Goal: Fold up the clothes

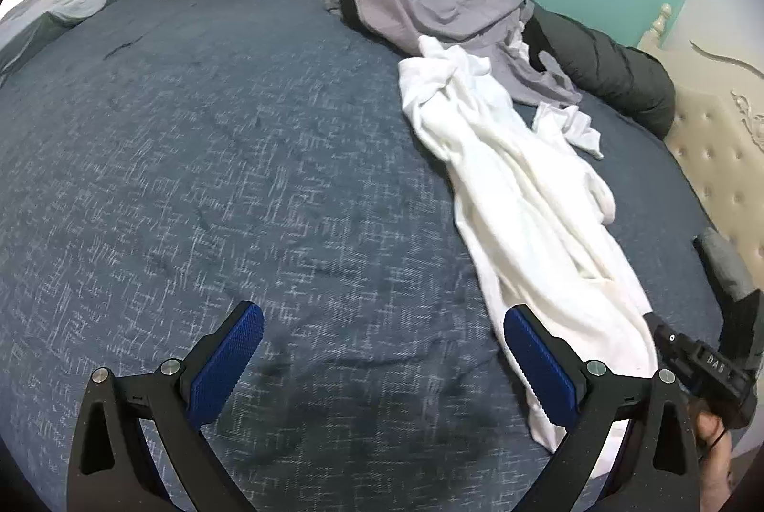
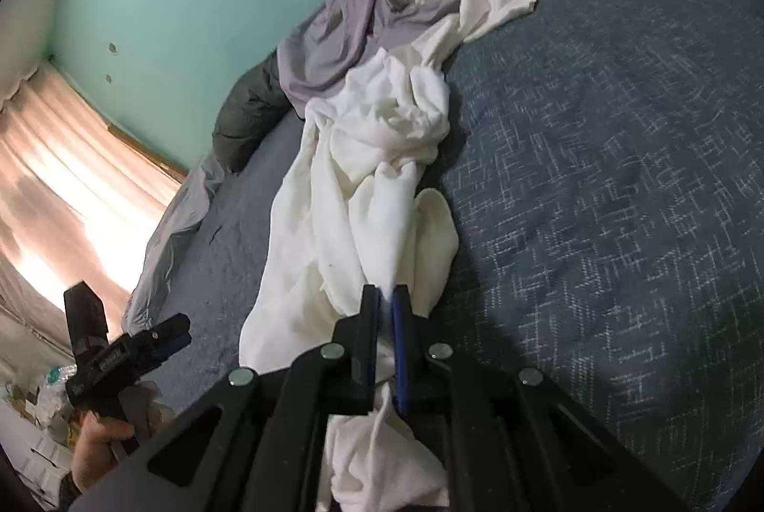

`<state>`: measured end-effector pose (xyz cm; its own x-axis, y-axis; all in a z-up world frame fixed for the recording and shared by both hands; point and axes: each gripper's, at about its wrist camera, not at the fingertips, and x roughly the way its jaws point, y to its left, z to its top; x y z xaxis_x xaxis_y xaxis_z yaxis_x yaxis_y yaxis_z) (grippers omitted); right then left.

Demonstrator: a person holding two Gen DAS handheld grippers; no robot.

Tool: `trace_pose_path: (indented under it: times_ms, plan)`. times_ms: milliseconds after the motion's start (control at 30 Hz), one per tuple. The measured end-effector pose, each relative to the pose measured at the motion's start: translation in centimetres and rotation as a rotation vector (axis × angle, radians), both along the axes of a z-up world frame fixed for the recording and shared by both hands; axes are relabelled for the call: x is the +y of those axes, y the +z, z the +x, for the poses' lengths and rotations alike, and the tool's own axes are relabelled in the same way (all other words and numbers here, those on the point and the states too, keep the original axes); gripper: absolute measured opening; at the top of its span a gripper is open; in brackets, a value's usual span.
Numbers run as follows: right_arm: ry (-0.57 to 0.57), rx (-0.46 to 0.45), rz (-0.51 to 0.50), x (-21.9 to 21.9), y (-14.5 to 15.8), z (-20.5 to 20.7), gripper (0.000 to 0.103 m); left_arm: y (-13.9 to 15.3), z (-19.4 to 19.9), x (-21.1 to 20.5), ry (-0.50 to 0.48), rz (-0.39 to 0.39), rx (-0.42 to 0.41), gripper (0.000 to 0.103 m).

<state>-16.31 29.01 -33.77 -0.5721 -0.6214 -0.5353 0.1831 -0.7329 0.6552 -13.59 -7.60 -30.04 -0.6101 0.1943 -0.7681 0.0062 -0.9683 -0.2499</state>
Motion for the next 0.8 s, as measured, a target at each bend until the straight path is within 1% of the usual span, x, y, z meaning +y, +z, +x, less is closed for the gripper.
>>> trace_pose_path:
  times_ms: [33,133,200,333,367,433,700,800]
  plan:
    - [0.005,0.009,-0.003,0.1,0.0,0.2,0.009,0.2,0.0,0.2,-0.008,-0.006,0.008,0.103]
    - [0.024,0.018,0.001,0.1,0.0,0.2,0.009,0.4,-0.2,1.0,-0.024,-0.022,0.015,0.103]
    - [0.036,0.018,0.007,0.1,0.0,0.0,0.011,0.4,-0.7,1.8,-0.035,-0.024,0.007,0.103]
    - [0.012,0.034,0.027,0.5,0.0,-0.1,0.021,0.4,-1.7,3.9,-0.073,-0.04,0.001,0.103]
    - [0.009,0.031,0.027,0.7,-0.1,-0.2,0.022,0.4,-2.0,4.3,-0.081,-0.045,0.004,0.103]
    - [0.007,0.025,0.028,1.0,-0.3,-0.4,0.022,0.8,-2.7,5.3,-0.102,-0.054,0.019,0.103]
    - [-0.001,0.047,-0.01,1.9,0.6,-0.8,0.022,2.3,-6.5,9.2,-0.161,-0.137,0.046,0.103]
    - [-0.007,0.044,-0.018,2.3,0.5,-1.1,0.022,2.3,-8.1,10.5,-0.192,-0.127,0.035,0.103]
